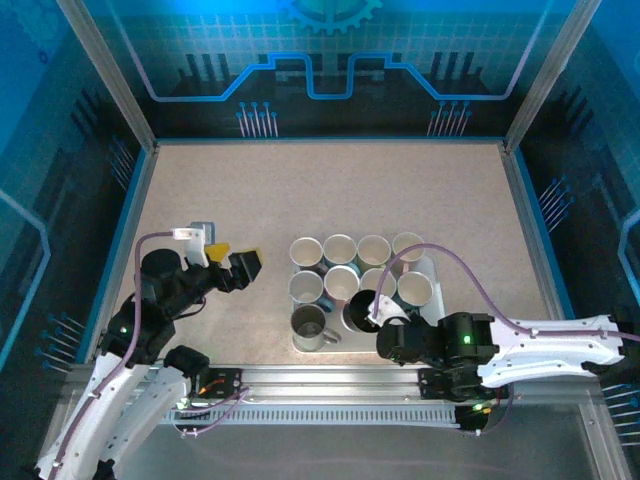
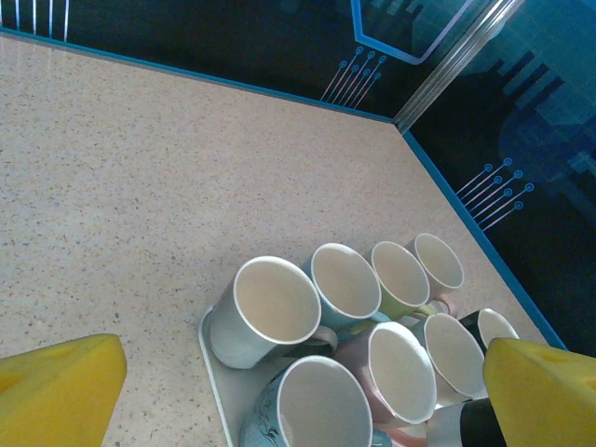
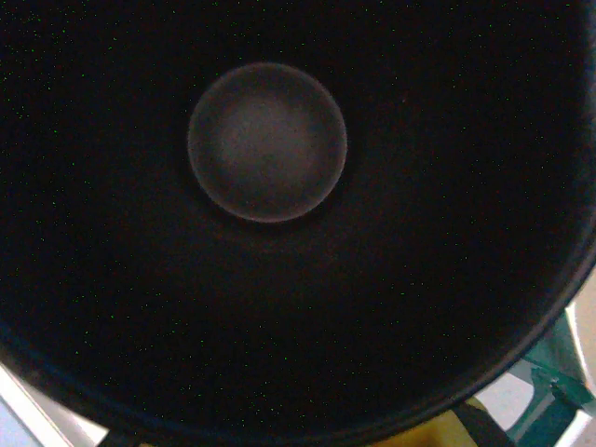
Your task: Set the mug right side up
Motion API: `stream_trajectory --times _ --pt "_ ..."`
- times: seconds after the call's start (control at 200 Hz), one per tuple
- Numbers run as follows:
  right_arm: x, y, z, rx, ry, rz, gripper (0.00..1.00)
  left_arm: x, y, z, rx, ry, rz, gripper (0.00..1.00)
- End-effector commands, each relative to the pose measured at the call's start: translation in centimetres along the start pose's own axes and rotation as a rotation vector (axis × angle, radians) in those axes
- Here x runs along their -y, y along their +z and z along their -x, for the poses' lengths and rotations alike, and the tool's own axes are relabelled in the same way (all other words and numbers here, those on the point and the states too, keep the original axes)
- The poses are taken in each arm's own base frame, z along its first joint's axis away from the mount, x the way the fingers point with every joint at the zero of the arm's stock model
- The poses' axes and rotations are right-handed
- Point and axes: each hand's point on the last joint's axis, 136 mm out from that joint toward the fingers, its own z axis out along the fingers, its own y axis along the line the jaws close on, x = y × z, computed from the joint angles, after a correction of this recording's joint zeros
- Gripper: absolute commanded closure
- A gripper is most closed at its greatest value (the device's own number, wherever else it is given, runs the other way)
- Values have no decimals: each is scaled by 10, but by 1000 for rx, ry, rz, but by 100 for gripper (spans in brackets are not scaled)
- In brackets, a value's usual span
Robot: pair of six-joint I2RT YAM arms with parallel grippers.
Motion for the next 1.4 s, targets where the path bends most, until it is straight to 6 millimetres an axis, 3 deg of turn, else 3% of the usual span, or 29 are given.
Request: stream_trajectory --times 0.0,0.355,0.735,1.396 --pt "0 5 6 23 39 -10 100 -4 3 -5 -16 8 11 1" --pt "-20 12 -2 -55 19 49 100 -3 4 -7 -23 8 9 1" --pt "-16 1 6 -41 25 19 100 -3 6 -6 -29 11 7 1" --pt "-16 32 -19 -116 60 -54 99 -2 6 -9 -39 7 1 1"
